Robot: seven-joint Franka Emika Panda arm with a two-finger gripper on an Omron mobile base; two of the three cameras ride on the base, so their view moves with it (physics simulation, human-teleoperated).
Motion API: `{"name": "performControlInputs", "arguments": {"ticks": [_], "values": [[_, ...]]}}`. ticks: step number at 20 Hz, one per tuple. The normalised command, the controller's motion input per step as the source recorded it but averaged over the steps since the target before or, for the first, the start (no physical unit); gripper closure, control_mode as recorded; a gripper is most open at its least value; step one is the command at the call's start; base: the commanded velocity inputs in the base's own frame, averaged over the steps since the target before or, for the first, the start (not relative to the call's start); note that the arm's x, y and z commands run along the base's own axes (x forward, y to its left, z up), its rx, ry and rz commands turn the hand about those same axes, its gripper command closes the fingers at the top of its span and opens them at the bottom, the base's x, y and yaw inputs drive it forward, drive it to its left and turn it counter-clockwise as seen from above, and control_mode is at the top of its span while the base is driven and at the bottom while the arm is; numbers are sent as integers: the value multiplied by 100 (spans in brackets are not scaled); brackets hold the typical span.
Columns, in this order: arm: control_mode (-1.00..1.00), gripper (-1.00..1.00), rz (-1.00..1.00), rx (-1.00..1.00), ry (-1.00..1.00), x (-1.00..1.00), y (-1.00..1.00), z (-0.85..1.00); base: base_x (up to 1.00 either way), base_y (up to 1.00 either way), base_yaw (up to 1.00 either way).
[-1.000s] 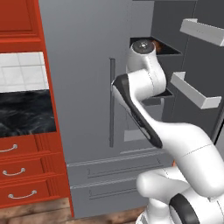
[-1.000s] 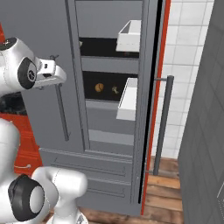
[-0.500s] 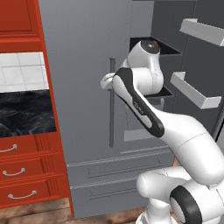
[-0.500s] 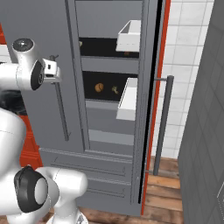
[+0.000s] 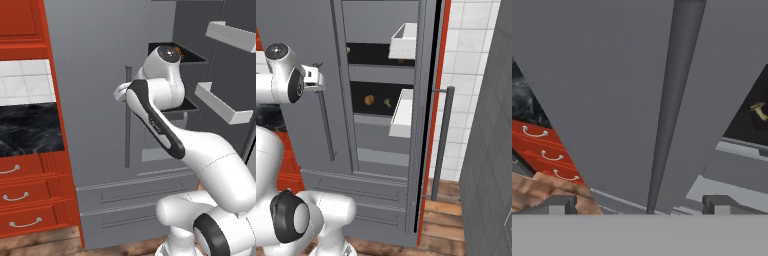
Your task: Gather the potato and mushroom from the fridge and place them on a tray on the dining counter. Then gather the fish and chicken drumstick from the fridge and place them on the other tray.
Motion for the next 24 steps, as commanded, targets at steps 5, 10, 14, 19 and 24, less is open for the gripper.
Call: {"name": "performControlInputs", "arguments": {"ticks": [5,10,14,19,24], "values": [[-100,-100,-3,-2,-15,4,-1,0,0,0,0],[-100,-100,-6,-1,-14,0,-4,0,0,0,0],[-100,-100,-9,0,-1,13,-9,0,0,0,0],[-100,-100,-9,0,1,27,-20,0,0,0,0],[-100,-100,-2,0,2,52,-6,0,0,0,0]]}}
